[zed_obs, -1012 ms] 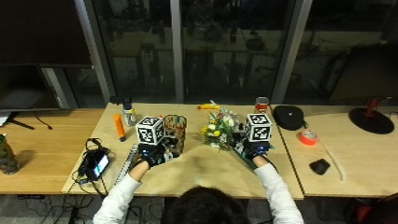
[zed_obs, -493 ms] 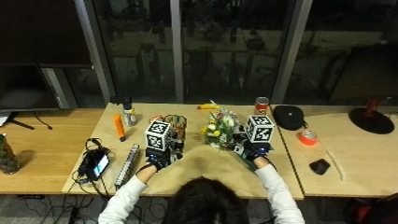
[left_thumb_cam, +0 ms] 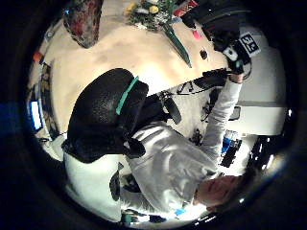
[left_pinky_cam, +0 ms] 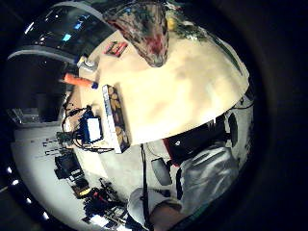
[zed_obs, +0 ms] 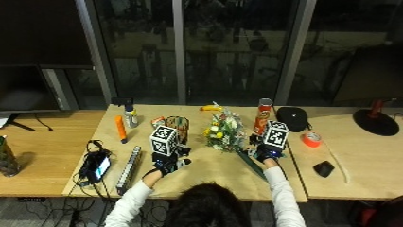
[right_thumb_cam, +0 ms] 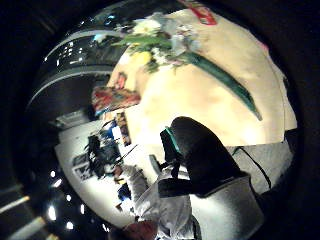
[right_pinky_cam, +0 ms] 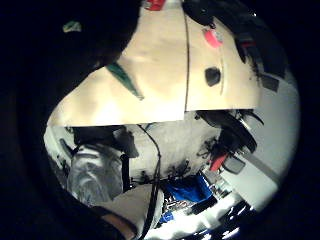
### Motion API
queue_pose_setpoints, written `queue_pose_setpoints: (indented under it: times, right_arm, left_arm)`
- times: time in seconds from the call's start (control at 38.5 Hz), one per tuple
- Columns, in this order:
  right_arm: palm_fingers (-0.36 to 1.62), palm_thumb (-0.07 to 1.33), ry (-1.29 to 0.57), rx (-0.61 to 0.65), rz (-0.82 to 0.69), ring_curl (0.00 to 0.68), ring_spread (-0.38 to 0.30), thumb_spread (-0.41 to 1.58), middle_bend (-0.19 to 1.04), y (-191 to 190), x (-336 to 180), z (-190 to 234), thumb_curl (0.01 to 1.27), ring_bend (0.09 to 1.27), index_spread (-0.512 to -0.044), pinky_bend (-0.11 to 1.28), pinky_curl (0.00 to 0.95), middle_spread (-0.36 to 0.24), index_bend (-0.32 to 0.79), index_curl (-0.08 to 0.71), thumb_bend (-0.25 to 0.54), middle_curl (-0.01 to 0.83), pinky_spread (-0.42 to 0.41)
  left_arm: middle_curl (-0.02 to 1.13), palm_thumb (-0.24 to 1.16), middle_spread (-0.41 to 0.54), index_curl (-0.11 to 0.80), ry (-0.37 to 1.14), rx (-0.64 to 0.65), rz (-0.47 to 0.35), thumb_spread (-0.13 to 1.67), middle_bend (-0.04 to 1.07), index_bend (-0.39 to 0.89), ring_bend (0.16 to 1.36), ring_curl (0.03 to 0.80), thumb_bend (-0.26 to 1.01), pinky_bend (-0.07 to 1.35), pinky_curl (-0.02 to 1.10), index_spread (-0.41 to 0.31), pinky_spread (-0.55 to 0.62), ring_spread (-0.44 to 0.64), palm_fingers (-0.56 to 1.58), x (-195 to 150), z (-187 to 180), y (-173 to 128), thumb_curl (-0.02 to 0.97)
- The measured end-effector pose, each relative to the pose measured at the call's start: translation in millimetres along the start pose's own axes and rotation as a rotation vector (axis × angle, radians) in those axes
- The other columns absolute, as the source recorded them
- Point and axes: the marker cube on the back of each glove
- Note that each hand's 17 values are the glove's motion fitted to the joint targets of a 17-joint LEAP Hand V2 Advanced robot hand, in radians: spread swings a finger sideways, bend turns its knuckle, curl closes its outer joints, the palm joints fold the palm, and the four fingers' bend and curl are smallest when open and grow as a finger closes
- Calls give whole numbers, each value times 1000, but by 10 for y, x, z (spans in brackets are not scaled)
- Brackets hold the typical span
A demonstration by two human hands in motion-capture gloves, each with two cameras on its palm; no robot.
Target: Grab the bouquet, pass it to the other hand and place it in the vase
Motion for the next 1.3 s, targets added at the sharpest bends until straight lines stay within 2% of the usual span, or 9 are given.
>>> queue_pose_setpoints:
  times: [0.31,0.6,0.8,0.96,1.06,1.09,1.17,1.25,1.3]
  right_arm:
    - [190,502,-14,-52,155,295,128,1092,262,-541,337,825,305,631,-151,846,366,102,96,99,-1,320,265]
    - [199,492,-67,-120,176,298,120,1059,252,-580,460,1241,310,633,-146,834,359,102,84,112,-41,334,272]
    - [279,523,51,-34,300,312,67,1055,285,-320,385,1259,318,675,-153,795,345,78,73,109,-6,352,247]
    - [407,607,38,-31,285,324,-20,1055,342,-308,325,1348,326,678,-206,741,333,16,121,121,1,376,144]
    - [637,725,24,48,302,325,-69,1101,304,-366,302,1333,339,632,-251,658,320,-21,320,210,53,376,37]
    - [655,738,25,60,309,313,-77,1106,295,-386,301,1318,340,612,-256,639,307,-28,312,203,55,372,20]
    - [781,808,38,80,320,305,-105,1122,257,-472,316,1232,347,538,-239,581,300,-53,455,274,82,372,-29]
    - [1053,849,88,136,315,311,-154,1133,396,-457,320,1067,349,550,-238,545,291,-120,353,269,91,415,-88]
    - [1276,861,117,234,323,353,-197,1137,427,-449,328,967,347,657,-240,609,322,-151,244,266,87,435,-175]
  left_arm:
    - [293,286,334,151,4,-16,22,1162,215,117,749,256,-15,578,319,-26,383,398,-30,-46,163,-2,254]
    - [307,291,335,163,11,-38,15,1165,202,114,738,255,-17,571,325,-26,384,406,-28,-79,241,-37,263]
    - [314,293,336,172,9,-61,1,1171,196,115,729,254,-17,567,328,-26,384,411,-27,-88,277,-45,267]
    - [317,293,336,179,19,-59,8,1173,193,119,721,253,-18,564,330,-26,384,410,-24,-99,313,-46,269]
    - [321,292,336,181,31,-62,7,1174,199,116,718,252,-18,561,331,-26,385,410,-21,-73,312,-40,270]
    - [321,292,336,181,30,-60,8,1174,199,116,717,252,-18,560,331,-26,385,410,-21,-62,306,-46,271]
    - [323,297,336,182,14,-64,11,1173,198,115,716,253,-16,559,332,-26,385,410,-21,-31,280,-74,274]
    - [324,298,336,186,13,-70,9,1172,195,121,713,252,-17,556,333,-26,385,410,-18,-8,253,-115,276]
    - [325,298,333,187,20,-71,7,1172,195,120,713,253,-17,555,333,-26,385,410,-18,-6,247,-148,276]
